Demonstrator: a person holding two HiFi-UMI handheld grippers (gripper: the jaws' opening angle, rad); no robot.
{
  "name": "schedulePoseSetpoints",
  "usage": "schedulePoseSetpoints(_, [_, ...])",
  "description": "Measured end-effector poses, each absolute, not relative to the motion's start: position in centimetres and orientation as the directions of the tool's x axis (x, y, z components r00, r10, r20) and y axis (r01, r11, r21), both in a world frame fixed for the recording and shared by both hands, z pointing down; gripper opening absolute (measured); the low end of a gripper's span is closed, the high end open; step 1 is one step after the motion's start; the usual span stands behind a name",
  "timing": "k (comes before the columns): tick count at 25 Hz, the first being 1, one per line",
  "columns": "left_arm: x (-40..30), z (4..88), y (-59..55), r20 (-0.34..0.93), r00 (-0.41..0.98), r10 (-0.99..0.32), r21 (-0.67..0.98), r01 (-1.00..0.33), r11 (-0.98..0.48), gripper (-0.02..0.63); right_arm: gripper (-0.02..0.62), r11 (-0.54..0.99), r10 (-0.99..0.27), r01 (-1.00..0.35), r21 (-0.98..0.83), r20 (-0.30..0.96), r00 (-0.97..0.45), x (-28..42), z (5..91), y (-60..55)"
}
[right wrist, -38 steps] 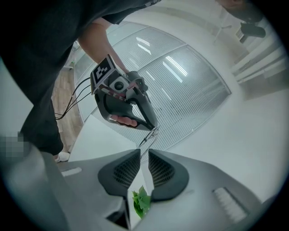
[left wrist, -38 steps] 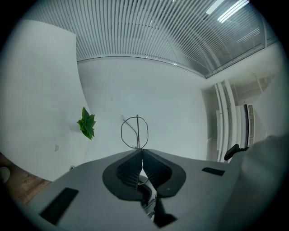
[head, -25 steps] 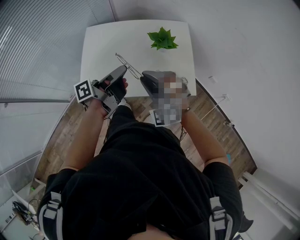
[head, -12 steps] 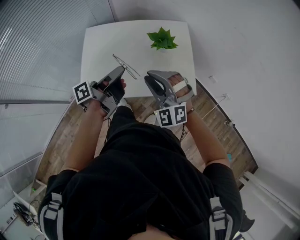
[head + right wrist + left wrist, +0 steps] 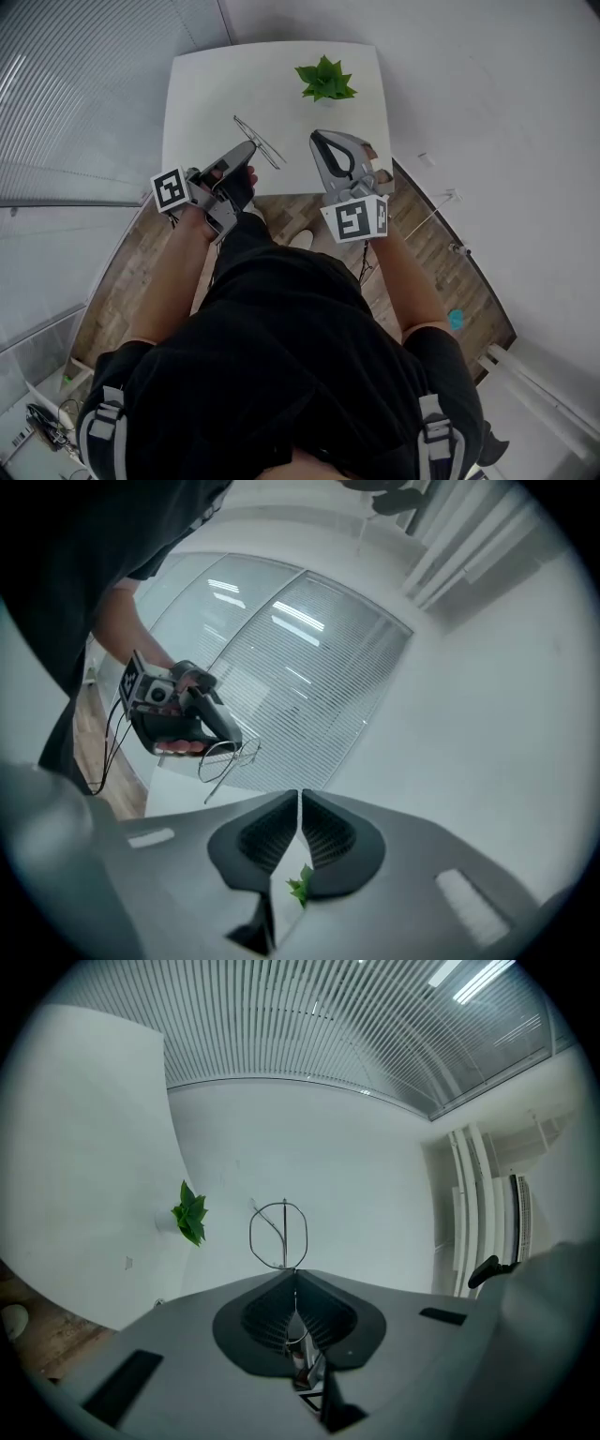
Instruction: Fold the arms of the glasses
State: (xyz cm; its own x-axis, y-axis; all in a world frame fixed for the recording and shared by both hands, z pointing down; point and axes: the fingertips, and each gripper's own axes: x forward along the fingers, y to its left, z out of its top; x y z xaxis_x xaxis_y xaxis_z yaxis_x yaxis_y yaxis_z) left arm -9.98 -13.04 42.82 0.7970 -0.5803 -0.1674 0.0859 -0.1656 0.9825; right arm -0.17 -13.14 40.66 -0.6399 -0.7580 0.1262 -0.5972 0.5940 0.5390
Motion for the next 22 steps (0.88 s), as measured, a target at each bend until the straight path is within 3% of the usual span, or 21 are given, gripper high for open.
schedulePoseSetpoints(12, [-8.5,43.1,-12.3,-0.167,0.812,-0.559,0.983,0.095,-0.156,0.012,0.012,0.617,-0.784,-0.772,0.151,0.030,-0.621,3.6,40.4,-14.8])
schedulePoseSetpoints(22, [-7.2,43.7,-12.1,-0.156,0.826,-0.542,0.986,0.093,-0.141,0.012,0.011,0.624,-0.781,-0.779,0.064,0.039,-0.623,4.5,42.6,-14.6])
